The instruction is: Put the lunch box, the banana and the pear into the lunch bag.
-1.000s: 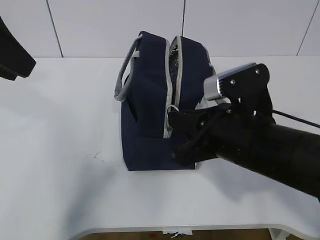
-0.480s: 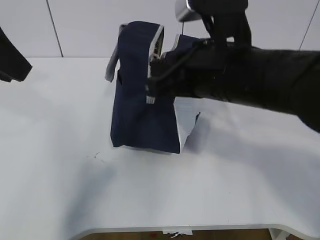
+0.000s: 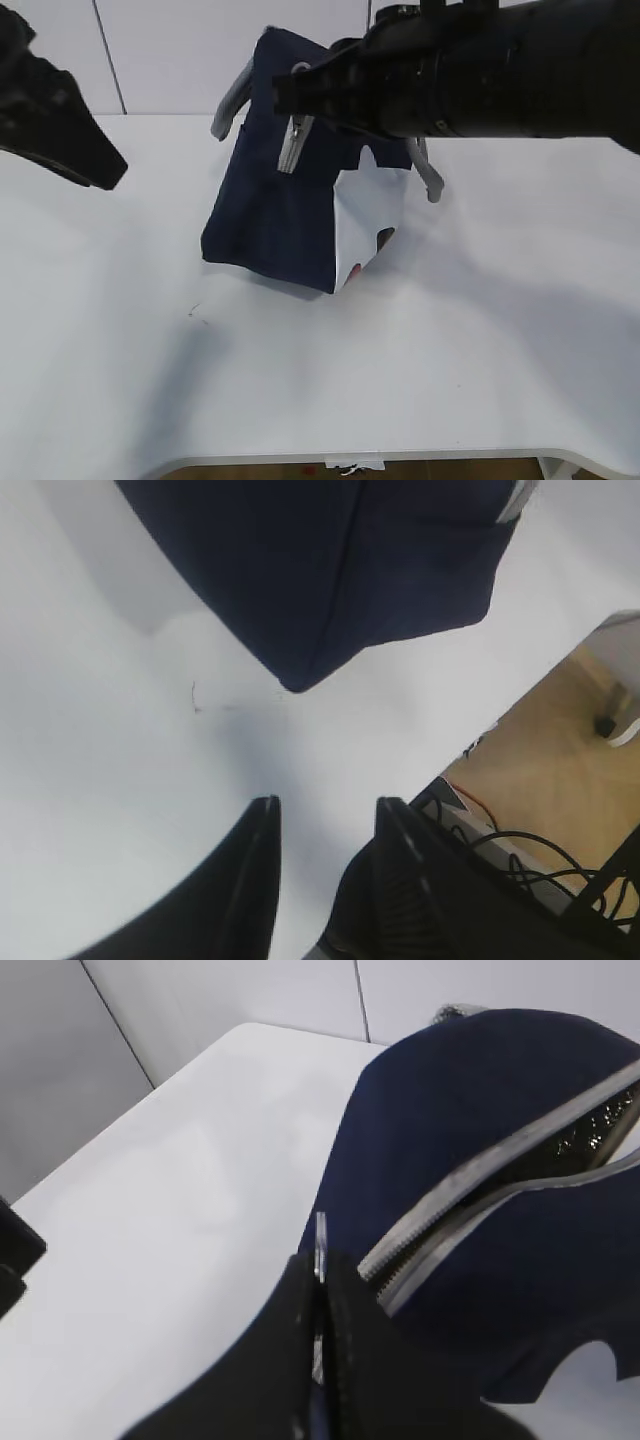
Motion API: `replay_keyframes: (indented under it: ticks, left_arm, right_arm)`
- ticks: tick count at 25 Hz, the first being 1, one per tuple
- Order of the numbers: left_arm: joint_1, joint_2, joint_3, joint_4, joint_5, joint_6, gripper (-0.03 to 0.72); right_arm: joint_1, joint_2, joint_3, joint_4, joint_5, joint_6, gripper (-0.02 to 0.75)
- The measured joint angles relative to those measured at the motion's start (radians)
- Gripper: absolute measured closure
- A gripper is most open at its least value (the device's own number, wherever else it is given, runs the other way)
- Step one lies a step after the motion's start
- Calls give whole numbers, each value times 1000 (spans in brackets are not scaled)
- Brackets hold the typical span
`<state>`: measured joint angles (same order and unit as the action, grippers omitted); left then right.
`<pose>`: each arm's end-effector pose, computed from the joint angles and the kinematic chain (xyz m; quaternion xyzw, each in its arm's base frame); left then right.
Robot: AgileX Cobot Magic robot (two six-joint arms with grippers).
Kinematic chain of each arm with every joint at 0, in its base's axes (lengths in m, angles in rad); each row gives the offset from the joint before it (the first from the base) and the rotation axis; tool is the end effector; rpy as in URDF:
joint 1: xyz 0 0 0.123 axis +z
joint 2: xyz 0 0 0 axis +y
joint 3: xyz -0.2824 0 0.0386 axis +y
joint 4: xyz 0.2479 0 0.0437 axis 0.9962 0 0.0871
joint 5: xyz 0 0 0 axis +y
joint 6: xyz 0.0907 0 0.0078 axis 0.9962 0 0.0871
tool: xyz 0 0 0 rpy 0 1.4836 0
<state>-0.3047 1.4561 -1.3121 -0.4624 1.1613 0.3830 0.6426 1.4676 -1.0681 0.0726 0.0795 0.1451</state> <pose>0.2649 -0.1224 0.3389 0.2732 0.9200 -0.2161 0.1794 0.2709 0.2034 0.3168 -0.1769 0.8121 0.2340 0.5044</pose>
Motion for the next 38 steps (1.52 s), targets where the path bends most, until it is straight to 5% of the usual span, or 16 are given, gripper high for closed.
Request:
replay_keyframes:
  ticks: [8,16,29,32,35,38]
  left_arm:
    - [-88,81,0,-13,-151,49,438]
    - [-132,112,0,-34,-219,76,299]
    - [-141,202,2,-92,-262,150,296]
    - [-141,227,2,-95,-264,153,402]
    - [-141,234,2,-95,-270,161,609]
    - [-141,235,2,-93,-270,177,688]
  right_arm:
    - [0,0,-1,73,61,0,737]
    - [0,0,-2,232,19,0,737]
    - [0,0,-2,285,-4,2,737]
    - [0,0,-2,286,-6,2,737]
    - [0,0,-2,286,-6,2,737]
    - [0,0,-2,286,-27,2,737]
